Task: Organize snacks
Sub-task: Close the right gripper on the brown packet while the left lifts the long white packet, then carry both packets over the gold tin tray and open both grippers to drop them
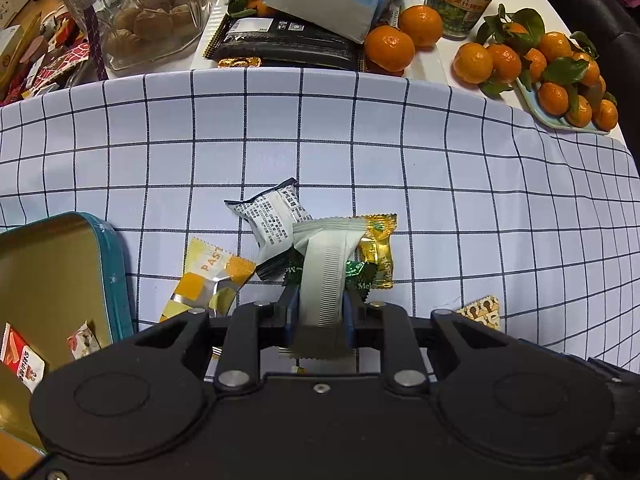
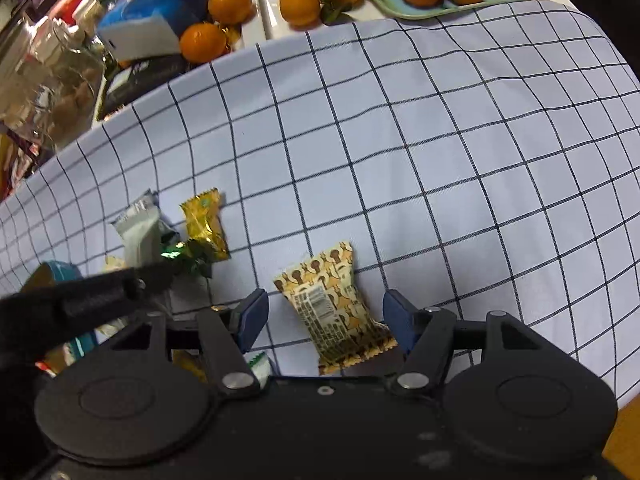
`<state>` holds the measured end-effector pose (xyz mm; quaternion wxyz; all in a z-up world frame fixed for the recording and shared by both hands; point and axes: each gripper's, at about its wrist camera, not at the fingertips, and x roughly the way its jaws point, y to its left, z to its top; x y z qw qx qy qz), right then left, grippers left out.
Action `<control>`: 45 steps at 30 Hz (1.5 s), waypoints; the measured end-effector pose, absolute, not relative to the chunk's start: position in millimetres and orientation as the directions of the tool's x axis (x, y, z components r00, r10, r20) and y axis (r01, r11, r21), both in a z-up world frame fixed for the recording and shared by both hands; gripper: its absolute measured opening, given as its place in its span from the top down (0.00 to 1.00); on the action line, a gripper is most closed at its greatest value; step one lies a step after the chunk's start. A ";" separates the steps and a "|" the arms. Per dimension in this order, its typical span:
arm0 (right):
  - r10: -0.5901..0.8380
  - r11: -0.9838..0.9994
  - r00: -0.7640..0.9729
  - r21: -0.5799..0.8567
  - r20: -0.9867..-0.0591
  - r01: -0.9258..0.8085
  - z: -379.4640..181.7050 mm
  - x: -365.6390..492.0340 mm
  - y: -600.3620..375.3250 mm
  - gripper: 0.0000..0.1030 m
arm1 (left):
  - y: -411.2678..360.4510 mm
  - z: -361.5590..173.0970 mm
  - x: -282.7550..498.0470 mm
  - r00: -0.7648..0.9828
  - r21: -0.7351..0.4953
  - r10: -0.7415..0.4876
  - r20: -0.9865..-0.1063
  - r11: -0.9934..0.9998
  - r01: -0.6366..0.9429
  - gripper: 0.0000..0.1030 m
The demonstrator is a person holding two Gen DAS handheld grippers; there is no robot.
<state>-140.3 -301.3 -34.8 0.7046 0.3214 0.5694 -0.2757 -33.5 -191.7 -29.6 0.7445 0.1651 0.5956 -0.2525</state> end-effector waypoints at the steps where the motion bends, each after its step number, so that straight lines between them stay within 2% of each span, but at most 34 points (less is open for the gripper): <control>1: -0.029 0.647 0.191 0.127 -0.981 0.752 -37.0 -139.0 -299.7 0.35 | -191.5 -29.7 -34.1 0.162 -0.055 -0.179 -0.970 0.817 0.574 0.72; 4: -0.036 0.672 0.176 0.106 -0.984 0.733 -41.6 -135.6 -294.3 0.39 | -189.9 -28.6 -35.5 0.163 -0.054 -0.179 -0.970 0.816 0.576 0.72; 5: -0.040 0.680 0.172 0.099 -0.984 0.726 -42.3 -134.7 -292.0 0.48 | -188.8 -27.8 -35.3 0.165 -0.055 -0.181 -0.970 0.817 0.575 0.72; 6: -0.045 0.687 0.172 0.095 -0.984 0.721 -42.5 -134.2 -290.2 0.64 | -187.5 -26.7 -34.8 0.166 -0.056 -0.182 -0.969 0.819 0.571 0.72; 8: -0.051 0.694 0.179 0.094 -0.983 0.713 -41.6 -133.2 -288.1 0.66 | -184.8 -24.6 -32.4 0.167 -0.062 -0.186 -0.968 0.824 0.563 0.72; 15: -0.039 0.644 0.305 0.210 -0.952 0.736 -16.4 -127.7 -286.8 0.67 | -168.9 -14.0 -22.6 0.190 -0.070 -0.198 -0.962 0.846 0.529 0.72; 23: 0.026 0.667 0.452 0.352 -0.892 0.656 8.7 -97.8 -255.0 0.67 | -121.2 7.1 4.4 0.259 -0.065 -0.194 -0.946 0.898 0.436 0.72; 34: 0.105 0.749 0.512 0.407 -0.853 0.524 16.2 -64.8 -204.5 0.67 | -32.9 22.8 45.4 0.369 0.016 -0.099 -0.924 0.955 0.295 0.72; 45: 0.127 0.824 0.519 0.381 -0.845 0.419 14.7 -48.5 -161.6 0.67 | 28.3 23.6 74.3 0.372 -0.007 -0.063 -0.926 0.988 0.152 0.72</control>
